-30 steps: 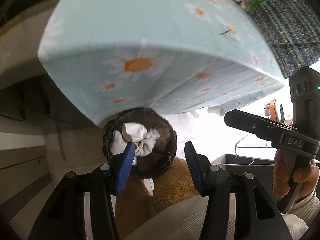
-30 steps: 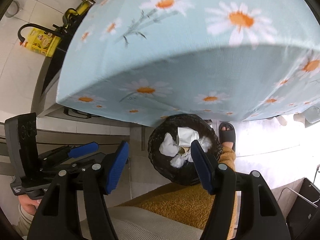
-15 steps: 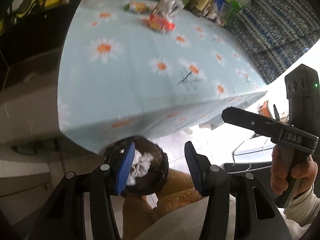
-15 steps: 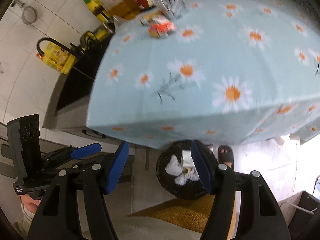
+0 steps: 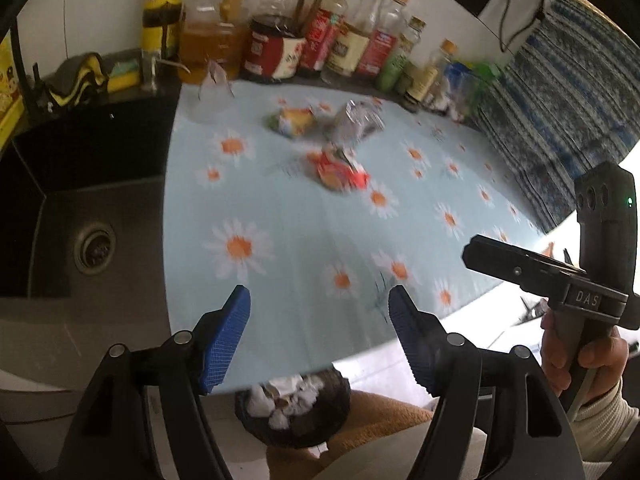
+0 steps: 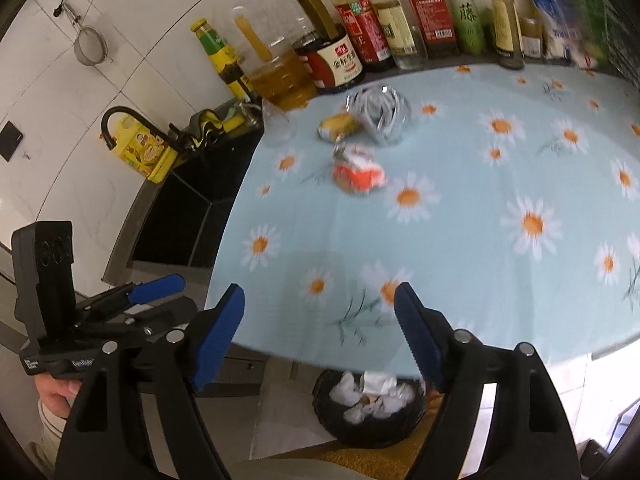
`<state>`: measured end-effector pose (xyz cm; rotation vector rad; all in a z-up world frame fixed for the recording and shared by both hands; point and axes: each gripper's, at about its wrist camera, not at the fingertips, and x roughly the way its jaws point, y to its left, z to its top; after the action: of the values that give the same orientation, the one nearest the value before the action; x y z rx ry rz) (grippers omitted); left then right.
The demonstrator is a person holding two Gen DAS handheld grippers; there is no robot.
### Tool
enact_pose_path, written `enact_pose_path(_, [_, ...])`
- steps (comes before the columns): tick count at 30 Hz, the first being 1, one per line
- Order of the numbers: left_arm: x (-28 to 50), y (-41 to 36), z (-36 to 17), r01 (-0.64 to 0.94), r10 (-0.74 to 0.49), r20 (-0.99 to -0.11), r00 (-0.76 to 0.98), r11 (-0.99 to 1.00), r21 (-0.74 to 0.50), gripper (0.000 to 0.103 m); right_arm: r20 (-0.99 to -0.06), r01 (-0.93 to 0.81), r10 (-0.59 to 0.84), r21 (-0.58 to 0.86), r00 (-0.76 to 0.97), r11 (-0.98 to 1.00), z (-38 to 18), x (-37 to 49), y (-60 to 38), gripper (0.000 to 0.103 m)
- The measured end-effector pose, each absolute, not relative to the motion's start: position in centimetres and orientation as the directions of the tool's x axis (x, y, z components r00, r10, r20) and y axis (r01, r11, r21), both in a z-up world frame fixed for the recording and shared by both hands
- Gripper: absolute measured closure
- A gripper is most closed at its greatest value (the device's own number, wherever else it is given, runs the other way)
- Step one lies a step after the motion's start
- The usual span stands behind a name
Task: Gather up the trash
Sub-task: 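Grasp the clear plastic cup with the left tool while the right grasps the foil roll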
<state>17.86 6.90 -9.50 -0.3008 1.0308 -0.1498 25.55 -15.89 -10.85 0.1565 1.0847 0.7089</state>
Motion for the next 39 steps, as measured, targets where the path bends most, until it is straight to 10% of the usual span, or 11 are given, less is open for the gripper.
enact_pose_path(39, [44.0, 15.6, -15.4, -0.211, 0.054, -0.909, 0.414, 0.977, -0.039, 0.019, -0.852, -0.515, 0.485, 0.331, 0.198, 0.791, -14.3, 46.7, -8.0, 0.012])
